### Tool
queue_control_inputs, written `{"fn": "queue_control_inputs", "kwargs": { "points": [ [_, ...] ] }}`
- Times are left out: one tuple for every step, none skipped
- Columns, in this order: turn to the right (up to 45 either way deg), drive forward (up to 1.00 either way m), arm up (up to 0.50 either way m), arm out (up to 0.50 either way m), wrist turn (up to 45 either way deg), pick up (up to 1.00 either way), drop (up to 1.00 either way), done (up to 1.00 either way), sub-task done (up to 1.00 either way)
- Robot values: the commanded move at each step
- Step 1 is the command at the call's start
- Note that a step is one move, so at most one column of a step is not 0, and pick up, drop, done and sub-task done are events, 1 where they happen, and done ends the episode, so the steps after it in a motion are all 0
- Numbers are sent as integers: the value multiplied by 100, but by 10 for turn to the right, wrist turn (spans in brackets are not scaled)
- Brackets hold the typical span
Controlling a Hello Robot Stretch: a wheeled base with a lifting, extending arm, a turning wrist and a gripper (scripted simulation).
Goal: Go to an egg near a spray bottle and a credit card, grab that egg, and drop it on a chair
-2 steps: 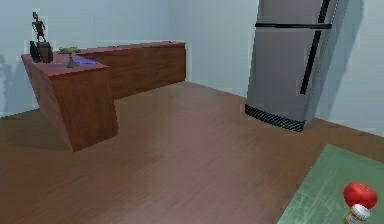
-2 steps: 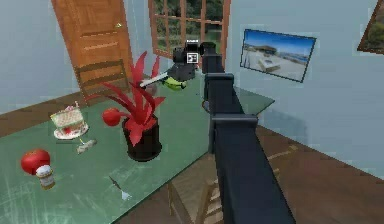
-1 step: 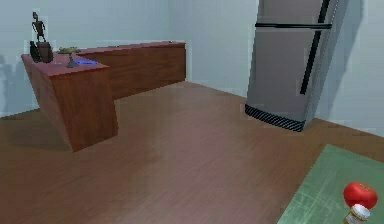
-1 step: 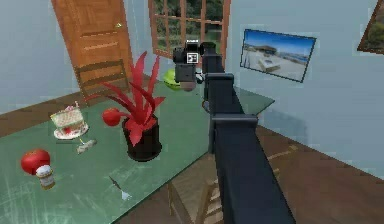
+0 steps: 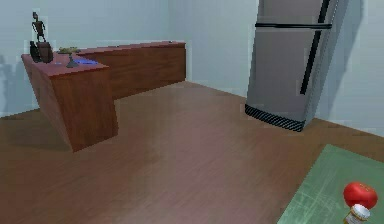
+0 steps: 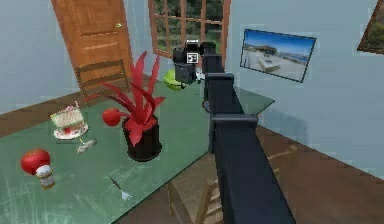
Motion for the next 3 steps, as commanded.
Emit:
{"fn": "queue_control_inputs", "kwargs": {
  "points": [
    [0, 0, -32, 0, 0, 0, 0, 0, 0],
    [0, 0, -32, 0, 0, 0, 0, 0, 0],
    [0, 0, 0, 0, 0, 0, 100, 0, 0]
  ]
}}
